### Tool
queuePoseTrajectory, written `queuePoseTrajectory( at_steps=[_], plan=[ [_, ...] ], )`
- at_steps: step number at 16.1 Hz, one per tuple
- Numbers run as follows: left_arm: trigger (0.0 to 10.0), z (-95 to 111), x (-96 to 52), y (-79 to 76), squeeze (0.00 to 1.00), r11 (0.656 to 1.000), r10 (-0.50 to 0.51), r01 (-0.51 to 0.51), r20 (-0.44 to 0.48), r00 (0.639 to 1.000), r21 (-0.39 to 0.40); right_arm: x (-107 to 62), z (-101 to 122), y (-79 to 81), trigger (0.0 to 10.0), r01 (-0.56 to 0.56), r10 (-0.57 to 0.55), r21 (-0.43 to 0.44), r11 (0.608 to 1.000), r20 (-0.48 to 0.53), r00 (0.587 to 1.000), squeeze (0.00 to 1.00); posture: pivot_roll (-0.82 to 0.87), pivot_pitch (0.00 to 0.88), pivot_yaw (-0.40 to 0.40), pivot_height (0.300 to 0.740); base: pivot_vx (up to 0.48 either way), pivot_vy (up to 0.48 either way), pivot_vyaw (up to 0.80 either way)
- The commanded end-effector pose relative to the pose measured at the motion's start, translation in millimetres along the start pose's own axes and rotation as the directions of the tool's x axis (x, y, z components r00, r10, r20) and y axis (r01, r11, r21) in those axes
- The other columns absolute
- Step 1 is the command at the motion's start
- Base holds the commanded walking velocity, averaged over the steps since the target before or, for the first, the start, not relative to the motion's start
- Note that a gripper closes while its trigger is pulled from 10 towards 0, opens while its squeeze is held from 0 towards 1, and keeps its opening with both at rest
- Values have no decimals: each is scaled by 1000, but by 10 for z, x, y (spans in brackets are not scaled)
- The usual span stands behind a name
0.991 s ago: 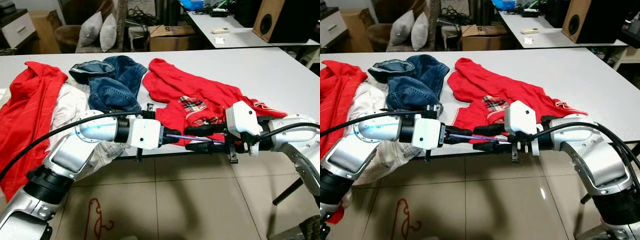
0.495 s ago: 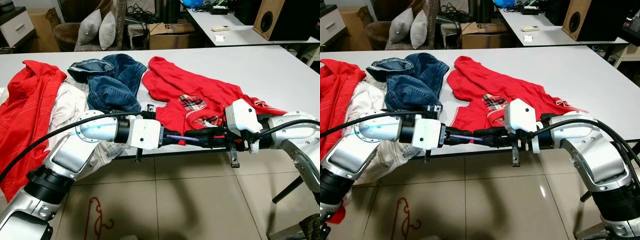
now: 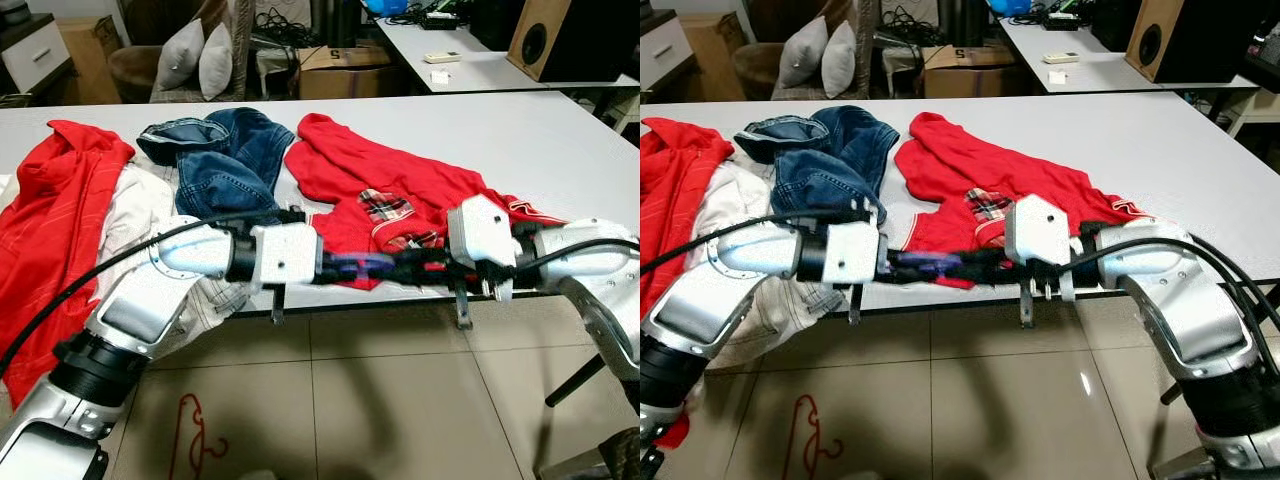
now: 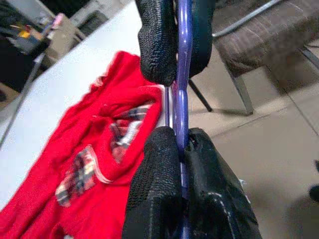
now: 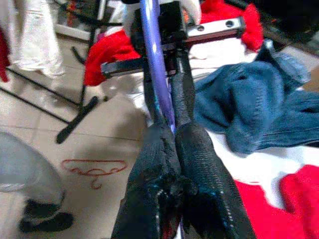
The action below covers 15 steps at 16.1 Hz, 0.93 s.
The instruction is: Hang hanger
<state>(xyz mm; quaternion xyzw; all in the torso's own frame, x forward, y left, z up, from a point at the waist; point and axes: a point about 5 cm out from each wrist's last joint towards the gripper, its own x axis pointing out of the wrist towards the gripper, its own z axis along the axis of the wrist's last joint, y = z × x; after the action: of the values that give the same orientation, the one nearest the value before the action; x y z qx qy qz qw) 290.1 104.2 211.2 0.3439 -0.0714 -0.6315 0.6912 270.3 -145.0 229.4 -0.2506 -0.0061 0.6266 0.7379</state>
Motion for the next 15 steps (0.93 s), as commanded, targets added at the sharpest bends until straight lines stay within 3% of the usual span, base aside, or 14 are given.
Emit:
queuePoseTrajectory(
  at_steps=[1, 5, 8, 9, 12, 14, 15],
  plan=[
    [10000, 150, -72, 140, 0, 997, 37, -41, 54, 998, 64, -83, -6, -59, 10000, 35, -35, 24, 999, 0, 999, 1000, 23, 0, 38, 740, 0, 0, 0],
    [10000, 137, -137, 178, 0, 997, 44, -47, 36, 998, 66, -251, -10, -28, 10000, -11, 12, 30, 999, -37, 999, 1000, 30, 0, 38, 740, 0, 0, 0],
    [10000, 147, -141, 177, 0, 996, 32, -35, 36, 999, 76, -267, -12, -48, 10000, 1, -1, 11, 1000, -59, 998, 1000, 29, 0, 41, 740, 0, 0, 0],
    [10000, 159, -129, 168, 0, 996, 15, -18, 36, 999, 85, -233, -7, -58, 10000, 4, -4, -3, 1000, -61, 998, 0, 30, 0, 43, 740, 0, 0, 0],
    [10000, 170, -100, 146, 0, 996, -6, 2, 36, 999, 93, -175, 9, -67, 10000, -7, 7, -9, 1000, -42, 999, 0, 33, 0, 41, 740, 0, 0, 0],
    [10000, 180, -83, 137, 0, 995, -13, 9, 38, 999, 97, -130, 34, -85, 6980, -26, 26, -12, 1000, -25, 999, 0, 35, 0, 36, 740, 0, 0, 0],
    [10000, 184, -75, 133, 0, 995, -15, 11, 40, 999, 96, -118, 38, -89, 4706, -31, 31, -16, 999, -23, 999, 0, 36, 0, 35, 740, 0, 0, 0]
  ],
)
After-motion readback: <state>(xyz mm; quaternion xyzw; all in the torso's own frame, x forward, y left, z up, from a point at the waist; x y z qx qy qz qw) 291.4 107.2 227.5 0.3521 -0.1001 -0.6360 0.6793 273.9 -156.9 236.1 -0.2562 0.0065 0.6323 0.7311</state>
